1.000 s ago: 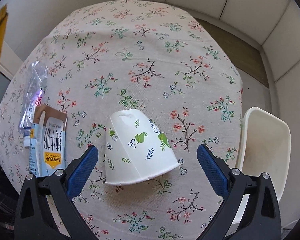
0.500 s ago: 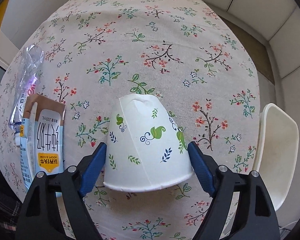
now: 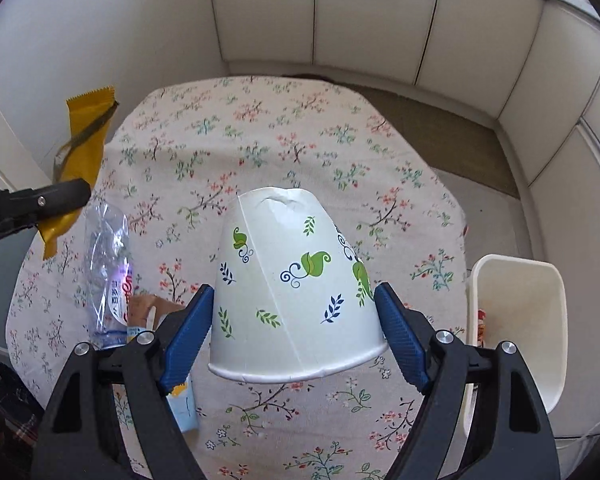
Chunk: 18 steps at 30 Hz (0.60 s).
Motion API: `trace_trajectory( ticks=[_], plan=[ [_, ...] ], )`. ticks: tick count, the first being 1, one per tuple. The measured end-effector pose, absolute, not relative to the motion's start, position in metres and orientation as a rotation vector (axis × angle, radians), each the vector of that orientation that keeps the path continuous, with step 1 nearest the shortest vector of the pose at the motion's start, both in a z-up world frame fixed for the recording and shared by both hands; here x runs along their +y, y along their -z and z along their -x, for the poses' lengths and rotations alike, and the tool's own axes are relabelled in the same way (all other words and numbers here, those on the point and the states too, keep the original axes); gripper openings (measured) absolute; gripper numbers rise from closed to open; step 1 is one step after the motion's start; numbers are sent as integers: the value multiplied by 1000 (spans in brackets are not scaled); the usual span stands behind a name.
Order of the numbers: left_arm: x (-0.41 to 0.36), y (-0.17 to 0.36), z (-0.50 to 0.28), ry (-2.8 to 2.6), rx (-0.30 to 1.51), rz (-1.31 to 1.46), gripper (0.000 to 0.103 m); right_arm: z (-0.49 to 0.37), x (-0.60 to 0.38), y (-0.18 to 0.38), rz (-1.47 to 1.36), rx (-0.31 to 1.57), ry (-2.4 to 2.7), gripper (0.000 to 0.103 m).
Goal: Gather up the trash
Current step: 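Carry the paper cup and packet to the bin and open the right gripper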
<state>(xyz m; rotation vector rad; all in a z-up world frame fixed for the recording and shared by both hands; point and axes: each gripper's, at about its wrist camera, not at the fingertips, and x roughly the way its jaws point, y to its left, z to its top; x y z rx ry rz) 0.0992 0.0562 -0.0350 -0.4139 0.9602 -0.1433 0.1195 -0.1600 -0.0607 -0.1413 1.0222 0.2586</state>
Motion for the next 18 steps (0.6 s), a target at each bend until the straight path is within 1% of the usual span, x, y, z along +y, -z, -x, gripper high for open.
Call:
trace_trajectory(
  ticks=[8,13,18],
  plan=[
    [36,14,-102,169,837,373,39,-117,-161,29,87,867,-201,79],
    [31,9,-109,186,799,409,39,-110,-162,13,110,761,-152,79],
    [19,0,-108,187,759,403,39,-104,-172,3,122,696,-109,79]
  ],
)
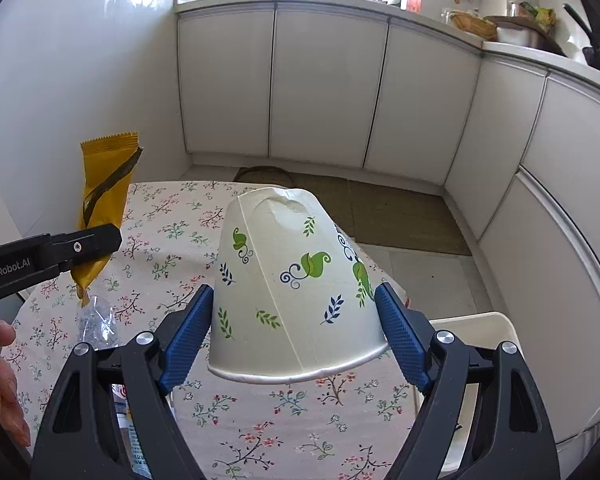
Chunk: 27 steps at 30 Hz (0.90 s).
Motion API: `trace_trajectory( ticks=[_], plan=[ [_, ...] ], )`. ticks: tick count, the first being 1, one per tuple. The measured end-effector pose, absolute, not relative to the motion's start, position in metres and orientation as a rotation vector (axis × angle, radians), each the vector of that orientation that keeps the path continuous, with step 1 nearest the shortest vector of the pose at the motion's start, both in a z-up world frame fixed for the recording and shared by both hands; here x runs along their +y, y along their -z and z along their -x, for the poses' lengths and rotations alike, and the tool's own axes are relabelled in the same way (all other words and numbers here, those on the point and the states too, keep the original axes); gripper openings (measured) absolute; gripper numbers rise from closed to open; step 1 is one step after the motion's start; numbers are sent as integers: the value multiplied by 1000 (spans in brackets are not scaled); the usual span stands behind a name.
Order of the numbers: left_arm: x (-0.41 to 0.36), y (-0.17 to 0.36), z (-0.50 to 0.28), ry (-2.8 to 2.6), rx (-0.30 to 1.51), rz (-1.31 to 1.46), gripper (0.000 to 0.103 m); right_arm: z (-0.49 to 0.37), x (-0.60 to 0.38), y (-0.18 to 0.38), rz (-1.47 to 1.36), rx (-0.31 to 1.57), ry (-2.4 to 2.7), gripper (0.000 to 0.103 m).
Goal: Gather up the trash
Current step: 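Carry the paper cup and packet to the bin and open the right gripper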
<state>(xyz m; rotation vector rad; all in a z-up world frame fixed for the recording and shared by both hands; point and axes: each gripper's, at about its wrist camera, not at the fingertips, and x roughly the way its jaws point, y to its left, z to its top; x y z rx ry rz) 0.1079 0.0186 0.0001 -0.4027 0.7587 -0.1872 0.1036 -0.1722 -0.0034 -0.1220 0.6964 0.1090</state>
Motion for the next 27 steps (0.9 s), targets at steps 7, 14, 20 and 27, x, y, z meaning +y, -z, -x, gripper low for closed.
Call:
trace_trajectory(
  ticks=[7,14,20,27],
  plan=[
    [3,-3,-106,198,743,395,39,-96,-192,-7,129,641,-52,80],
    [-24,-3,-105,227,747,371,40,-85,-220,-12,118,615,15,80],
    [-47,0,-106,249,761,349,40,-83,-256,-12,93,614,107,80],
    [-78,6,-109,284,782,331,40,-82,-305,-9,34,641,223,80]
  ],
)
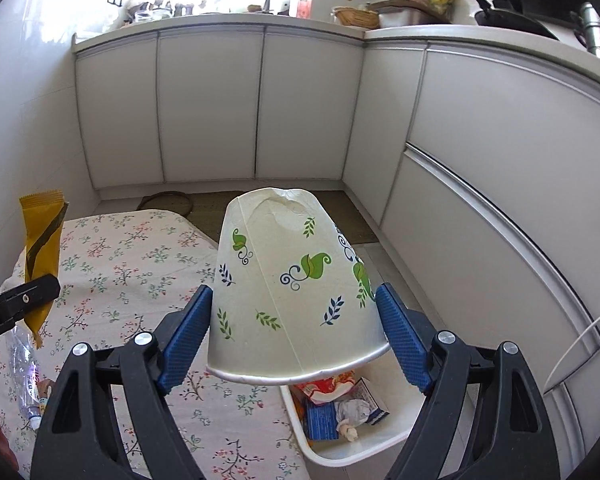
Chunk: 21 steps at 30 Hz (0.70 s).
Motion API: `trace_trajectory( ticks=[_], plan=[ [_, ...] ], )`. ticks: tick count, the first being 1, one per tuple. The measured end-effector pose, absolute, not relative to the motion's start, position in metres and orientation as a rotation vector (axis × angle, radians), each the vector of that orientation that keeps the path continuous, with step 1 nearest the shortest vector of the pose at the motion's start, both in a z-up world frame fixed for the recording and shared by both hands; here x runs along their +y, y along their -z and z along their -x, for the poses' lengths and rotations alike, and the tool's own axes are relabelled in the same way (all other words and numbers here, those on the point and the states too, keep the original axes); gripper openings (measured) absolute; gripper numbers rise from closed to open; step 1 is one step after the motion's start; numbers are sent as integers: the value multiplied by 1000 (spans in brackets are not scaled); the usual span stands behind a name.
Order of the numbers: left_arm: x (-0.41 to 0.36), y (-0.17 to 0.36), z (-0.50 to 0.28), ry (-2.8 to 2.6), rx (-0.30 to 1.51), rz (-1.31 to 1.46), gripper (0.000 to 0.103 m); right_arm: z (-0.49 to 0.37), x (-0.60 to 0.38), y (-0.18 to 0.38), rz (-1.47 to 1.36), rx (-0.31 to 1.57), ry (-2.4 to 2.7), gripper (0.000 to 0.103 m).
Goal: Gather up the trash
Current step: 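Carry the paper cup and packet to the bin and open the right gripper, then open the left gripper over the bin to drop the yellow packet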
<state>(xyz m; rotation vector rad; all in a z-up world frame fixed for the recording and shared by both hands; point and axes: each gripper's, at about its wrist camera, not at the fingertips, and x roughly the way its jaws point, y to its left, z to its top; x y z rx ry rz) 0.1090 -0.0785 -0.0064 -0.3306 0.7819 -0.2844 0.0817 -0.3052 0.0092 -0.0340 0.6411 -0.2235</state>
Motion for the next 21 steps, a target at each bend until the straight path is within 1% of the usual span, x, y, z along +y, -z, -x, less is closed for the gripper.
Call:
trace_trajectory(
  ticks=[12,14,16,21],
  plan=[
    [-150,17,-111,389,823,309,40,-63,-378,-8,-47,662,375,82],
    [-163,18,-111,412,831,306,40,-60,-386,-8,-54,662,389,84],
    [-177,19,-112,432,833,296,41,-56,-395,-11,-58,649,413,89],
    [-211,20,-111,491,838,277,42,-43,-420,-15,-77,626,459,92]
  ],
)
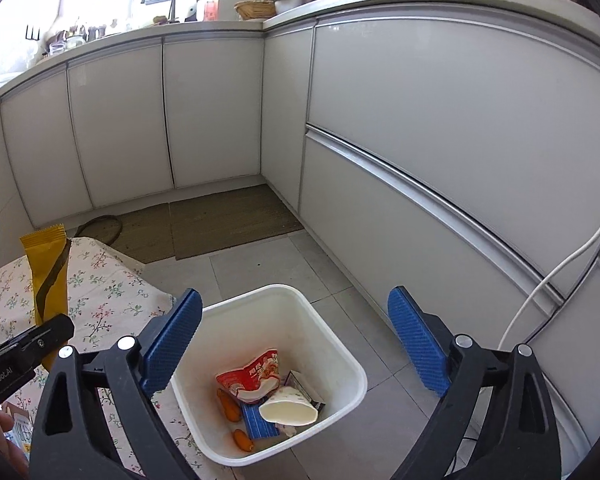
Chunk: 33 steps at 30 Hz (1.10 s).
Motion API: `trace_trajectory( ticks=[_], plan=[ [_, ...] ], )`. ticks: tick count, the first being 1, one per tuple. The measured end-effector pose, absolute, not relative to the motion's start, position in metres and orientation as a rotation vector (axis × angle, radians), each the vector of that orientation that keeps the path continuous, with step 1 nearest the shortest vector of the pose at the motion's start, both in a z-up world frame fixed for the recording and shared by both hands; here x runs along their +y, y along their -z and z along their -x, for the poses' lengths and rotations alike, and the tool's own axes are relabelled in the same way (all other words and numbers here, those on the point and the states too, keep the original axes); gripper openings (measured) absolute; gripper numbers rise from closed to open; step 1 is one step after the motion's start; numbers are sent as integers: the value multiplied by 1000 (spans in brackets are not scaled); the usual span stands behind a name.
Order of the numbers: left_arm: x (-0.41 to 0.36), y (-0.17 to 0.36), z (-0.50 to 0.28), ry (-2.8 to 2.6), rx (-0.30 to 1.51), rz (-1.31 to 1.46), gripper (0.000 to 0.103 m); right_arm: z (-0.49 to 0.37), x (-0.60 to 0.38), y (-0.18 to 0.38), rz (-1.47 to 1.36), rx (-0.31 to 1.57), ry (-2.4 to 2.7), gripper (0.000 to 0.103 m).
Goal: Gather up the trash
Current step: 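Open the left gripper over the bin to drop the yellow packet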
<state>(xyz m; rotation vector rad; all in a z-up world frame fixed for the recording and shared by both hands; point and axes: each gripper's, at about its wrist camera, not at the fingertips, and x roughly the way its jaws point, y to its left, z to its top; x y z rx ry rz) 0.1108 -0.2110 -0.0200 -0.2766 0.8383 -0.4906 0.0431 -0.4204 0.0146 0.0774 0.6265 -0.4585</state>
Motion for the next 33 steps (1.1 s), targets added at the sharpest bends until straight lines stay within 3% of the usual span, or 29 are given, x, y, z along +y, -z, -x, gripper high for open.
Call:
trace_trajectory(
  ticks=[11,15,18,24,28,33],
  plan=[
    [-273,33,-112,595,854,211,45,-27,-476,-13,-124,632,566,93],
    [-292,41,-113,628,870,189,55,-22,-488,-10,-132,639,591,93],
    [-302,46,-110,627,871,147,71,-19,-494,-9,-137,640,601,93],
    [-303,49,-110,583,875,110,77,-18,-495,-10,-142,636,600,94],
    [-293,46,-110,523,869,107,91,-20,-487,-11,-129,630,589,96],
    [-278,40,-108,452,868,83,95,-28,-469,-11,-104,644,553,96]
  ],
)
